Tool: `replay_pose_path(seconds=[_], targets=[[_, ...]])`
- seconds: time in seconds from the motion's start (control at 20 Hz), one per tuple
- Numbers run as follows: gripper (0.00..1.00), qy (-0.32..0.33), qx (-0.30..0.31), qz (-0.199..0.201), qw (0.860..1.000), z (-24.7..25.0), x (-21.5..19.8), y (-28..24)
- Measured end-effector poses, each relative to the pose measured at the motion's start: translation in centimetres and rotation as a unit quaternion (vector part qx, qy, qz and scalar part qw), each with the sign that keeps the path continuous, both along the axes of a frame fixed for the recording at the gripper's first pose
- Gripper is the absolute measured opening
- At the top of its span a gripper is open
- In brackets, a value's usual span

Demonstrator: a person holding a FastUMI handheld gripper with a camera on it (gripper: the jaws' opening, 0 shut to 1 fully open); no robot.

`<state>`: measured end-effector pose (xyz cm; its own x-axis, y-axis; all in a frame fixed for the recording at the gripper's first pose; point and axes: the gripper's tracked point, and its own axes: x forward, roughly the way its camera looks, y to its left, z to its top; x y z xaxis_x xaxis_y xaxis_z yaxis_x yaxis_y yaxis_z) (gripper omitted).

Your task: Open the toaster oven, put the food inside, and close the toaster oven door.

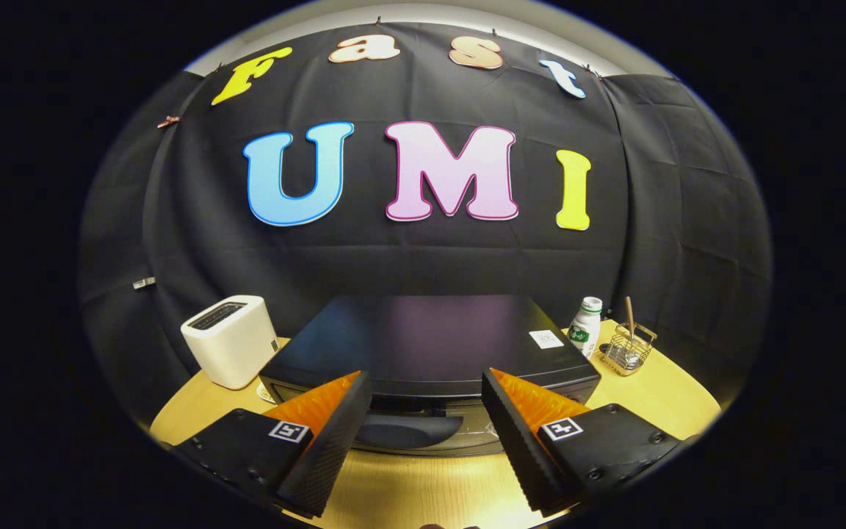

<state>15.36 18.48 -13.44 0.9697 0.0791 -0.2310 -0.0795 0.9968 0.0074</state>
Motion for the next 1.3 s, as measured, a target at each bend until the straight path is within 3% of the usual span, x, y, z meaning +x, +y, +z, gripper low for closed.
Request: replay_pose_path(seconds=[0.3,0.65,1.3], targets=[[0.99,0.025,0.014,-0.033,0.999,-2.6,0.6,0.2],[0.99,0.07,0.031,-0.021,0.997,-3.6,-0.1,0.5],[0.98,0.115,0.008,0.022,0.993,-8.6,-9.7,-0.1]])
